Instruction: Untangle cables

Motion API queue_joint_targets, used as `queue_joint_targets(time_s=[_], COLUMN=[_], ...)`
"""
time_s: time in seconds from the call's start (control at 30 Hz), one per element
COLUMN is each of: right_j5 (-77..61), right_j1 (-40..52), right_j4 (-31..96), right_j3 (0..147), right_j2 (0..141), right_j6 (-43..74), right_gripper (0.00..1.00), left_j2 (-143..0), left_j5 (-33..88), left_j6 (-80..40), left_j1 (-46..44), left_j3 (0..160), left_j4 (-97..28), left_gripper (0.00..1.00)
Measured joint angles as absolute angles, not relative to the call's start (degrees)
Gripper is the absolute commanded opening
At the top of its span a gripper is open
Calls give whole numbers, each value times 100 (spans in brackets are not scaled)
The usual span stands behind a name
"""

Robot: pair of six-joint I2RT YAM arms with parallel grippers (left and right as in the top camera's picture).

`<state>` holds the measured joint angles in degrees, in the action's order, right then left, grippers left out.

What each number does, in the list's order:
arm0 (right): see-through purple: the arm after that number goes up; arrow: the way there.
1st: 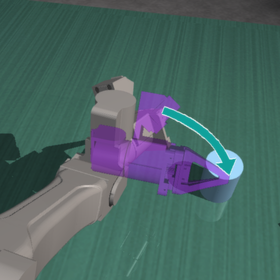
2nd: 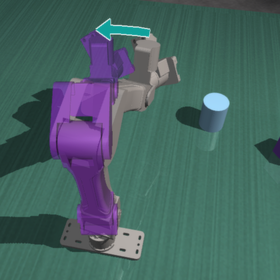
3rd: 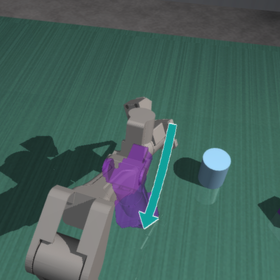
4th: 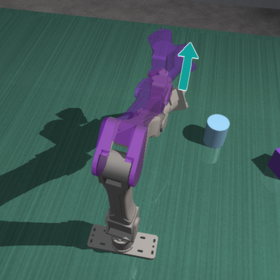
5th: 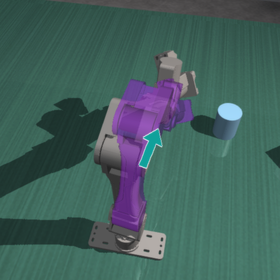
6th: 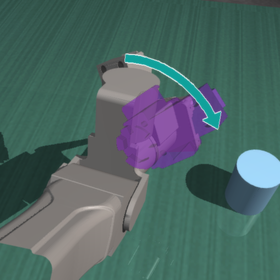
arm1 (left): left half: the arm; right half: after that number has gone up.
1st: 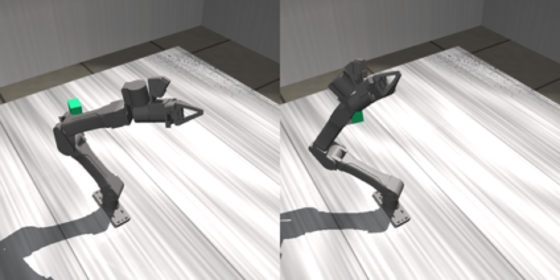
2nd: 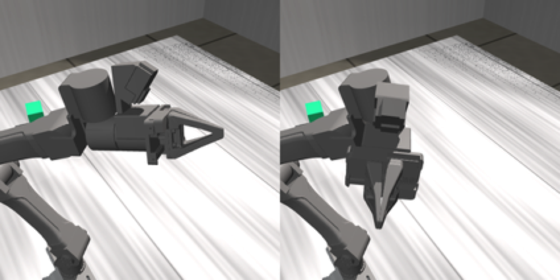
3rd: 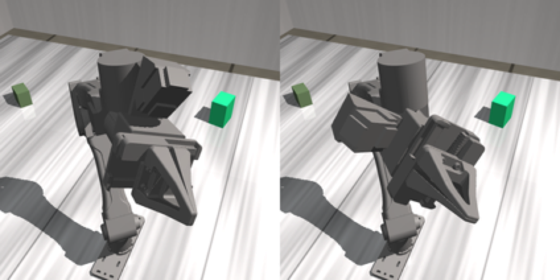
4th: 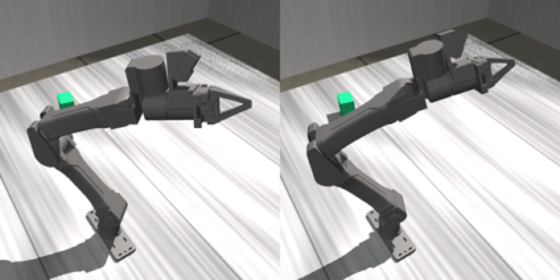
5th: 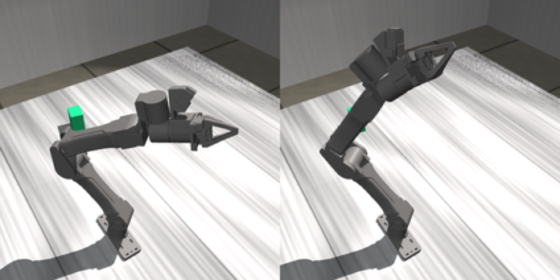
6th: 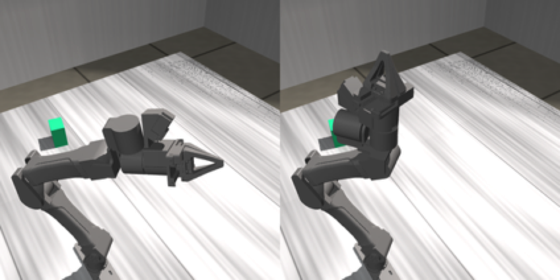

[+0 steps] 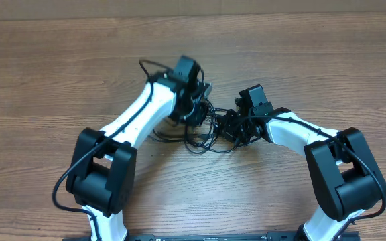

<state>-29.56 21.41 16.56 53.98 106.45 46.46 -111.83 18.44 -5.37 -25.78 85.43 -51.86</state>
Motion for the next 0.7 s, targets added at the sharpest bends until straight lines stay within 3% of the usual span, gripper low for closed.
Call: queue_joint_targets(time_s=[0.3, 0.7], right_j5=[-2947, -2847], right_j1=[2141, 2141], right_j4=[1656, 1717], right_j3=[5398, 5398], right_j2=[10645, 10645], right_j6=[4644, 4646], right_gripper=[4, 4], left_j2=[-10938, -9467], left_j5=[1844, 1846], left_j6=[-537, -707], left_j1=[-2405, -1887], left_j3=[10685, 11950], left_j4=[-6243, -5951], left_gripper=[4, 4])
